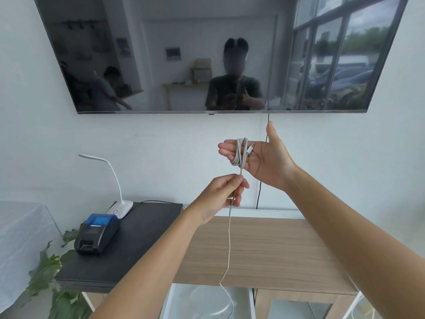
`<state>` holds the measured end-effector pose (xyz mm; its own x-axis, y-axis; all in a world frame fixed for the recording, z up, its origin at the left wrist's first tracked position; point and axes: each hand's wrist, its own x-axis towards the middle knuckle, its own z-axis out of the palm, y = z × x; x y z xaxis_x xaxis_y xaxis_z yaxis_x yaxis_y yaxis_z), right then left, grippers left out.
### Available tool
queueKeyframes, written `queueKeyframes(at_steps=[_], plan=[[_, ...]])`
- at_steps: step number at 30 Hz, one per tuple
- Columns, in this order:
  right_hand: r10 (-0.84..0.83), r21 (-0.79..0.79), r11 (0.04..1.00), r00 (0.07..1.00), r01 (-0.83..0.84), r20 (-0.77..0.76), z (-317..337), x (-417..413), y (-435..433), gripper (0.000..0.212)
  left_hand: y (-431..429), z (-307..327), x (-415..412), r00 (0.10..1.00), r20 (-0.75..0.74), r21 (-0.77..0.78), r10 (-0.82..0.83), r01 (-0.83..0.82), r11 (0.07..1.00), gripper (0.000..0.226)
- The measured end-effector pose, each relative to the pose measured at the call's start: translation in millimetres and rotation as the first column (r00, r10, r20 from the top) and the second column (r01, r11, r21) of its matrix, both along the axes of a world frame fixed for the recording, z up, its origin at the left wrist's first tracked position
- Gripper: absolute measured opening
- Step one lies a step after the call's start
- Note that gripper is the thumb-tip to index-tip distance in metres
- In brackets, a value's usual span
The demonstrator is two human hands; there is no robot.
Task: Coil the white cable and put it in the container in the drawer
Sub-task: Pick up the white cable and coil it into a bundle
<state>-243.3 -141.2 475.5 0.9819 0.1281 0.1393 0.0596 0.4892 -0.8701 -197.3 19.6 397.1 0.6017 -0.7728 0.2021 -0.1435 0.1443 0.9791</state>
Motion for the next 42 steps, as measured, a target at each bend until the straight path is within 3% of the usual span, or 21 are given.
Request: queueKeyframes(at_steps=[3, 7, 10, 13, 16, 19, 24, 29, 34, 39, 42], plan=[[0.04, 0.025, 0.999, 0.999, -0.04, 0.003, 4.1, -5.5, -4.5, 0.108, 3.5, -7.0, 9.5, 0.991, -0.12, 0.034, -0.062, 0.066, 0.997, 0.03], [0.124, -0.049, 0.991, 0.991, -0.127, -0.052, 4.0, -15.8, -8.9, 0.109, 4.3, 1.0, 23.7, 0.993, -0.118, 0.088, -0.016, 0.026, 0.996, 0.029], [0.172, -0.133, 0.973, 0.979, -0.186, -0.112, -3.0, -20.4, -7.1, 0.111, 1.6, 28.0, 33.2, 0.998, -0.041, 0.12, 0.051, -0.046, 0.992, 0.022], [0.171, -0.209, 0.958, 0.976, -0.197, -0.138, -6.7, -20.9, -5.0, 0.11, 0.3, 62.2, 37.6, 0.992, 0.103, 0.216, 0.069, -0.09, 0.972, 0.033], [0.105, -0.377, 0.913, 0.983, -0.156, -0.152, -7.5, -19.4, -6.5, 0.111, -1.4, 91.4, 35.2, 0.936, 0.334, 0.292, 0.11, -0.214, 0.932, 0.04], [-0.04, -0.49, 0.871, 0.99, -0.033, -0.136, -12.7, -15.6, -9.8, 0.11, -3.7, 106.1, 28.3, 0.886, 0.434, 0.245, 0.16, -0.287, 0.926, 0.036], [-0.184, -0.367, 0.915, 0.983, 0.166, -0.014, -18.9, -8.2, -16.4, 0.104, -12.3, 79.1, 6.0, 0.856, 0.504, 0.184, 0.118, -0.24, 0.953, 0.027], [-0.175, -0.157, 0.973, 0.985, 0.172, -0.005, -14.2, -2.7, -15.7, 0.104, -15.4, 34.7, -5.8, 0.885, 0.403, 0.029, 0.234, -0.269, 0.963, 0.028], [-0.13, -0.099, 0.987, 0.991, 0.129, -0.007, -17.5, -0.6, -7.9, 0.104, -11.2, 13.9, -7.5, 0.91, 0.306, -0.059, 0.28, -0.275, 0.96, 0.03], [-0.112, -0.052, 0.992, 0.993, 0.113, 0.019, -15.7, 0.8, -3.5, 0.102, -4.6, 2.4, -2.7, 0.959, 0.21, -0.012, 0.193, -0.194, 0.981, 0.032], [-0.08, -0.014, 0.997, 0.996, 0.081, 0.035, -8.1, -0.2, -3.9, 0.103, -0.8, -7.0, 1.2, 0.994, 0.053, 0.036, 0.092, -0.094, 0.995, 0.031]])
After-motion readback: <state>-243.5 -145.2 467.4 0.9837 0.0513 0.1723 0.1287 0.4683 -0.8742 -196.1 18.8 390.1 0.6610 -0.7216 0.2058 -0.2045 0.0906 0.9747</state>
